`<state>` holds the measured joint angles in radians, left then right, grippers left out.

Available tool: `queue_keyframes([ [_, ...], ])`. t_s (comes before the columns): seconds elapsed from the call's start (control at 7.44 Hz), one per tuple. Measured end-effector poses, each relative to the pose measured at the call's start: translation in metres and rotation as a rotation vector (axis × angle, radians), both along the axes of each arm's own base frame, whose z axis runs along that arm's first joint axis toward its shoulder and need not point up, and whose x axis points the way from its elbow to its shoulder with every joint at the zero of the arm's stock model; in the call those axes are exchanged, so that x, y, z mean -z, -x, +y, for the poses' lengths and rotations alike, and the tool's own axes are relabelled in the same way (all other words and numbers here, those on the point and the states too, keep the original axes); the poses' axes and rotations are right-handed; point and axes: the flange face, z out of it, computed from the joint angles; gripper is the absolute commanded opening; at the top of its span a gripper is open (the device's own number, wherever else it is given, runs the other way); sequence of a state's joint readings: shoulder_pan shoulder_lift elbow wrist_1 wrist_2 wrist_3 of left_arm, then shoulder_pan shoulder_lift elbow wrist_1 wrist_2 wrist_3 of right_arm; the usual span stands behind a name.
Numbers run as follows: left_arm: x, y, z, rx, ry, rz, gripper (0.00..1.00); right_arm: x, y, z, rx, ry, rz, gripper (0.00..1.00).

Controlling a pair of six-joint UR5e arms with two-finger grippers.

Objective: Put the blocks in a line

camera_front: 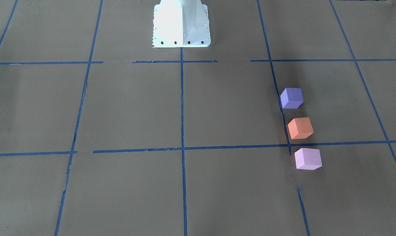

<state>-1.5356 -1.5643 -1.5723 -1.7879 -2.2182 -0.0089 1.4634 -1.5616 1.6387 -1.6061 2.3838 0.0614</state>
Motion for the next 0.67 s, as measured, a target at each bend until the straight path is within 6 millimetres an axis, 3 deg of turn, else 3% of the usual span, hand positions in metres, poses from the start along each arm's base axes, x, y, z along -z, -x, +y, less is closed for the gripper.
queue_keyframes([
  [0.67,0.0023,0.0067,-0.0012,0.000,-0.015,0.001,1.00,-0.0001,0.0000,0.0000,0.000,0.000,0.000,1.00],
])
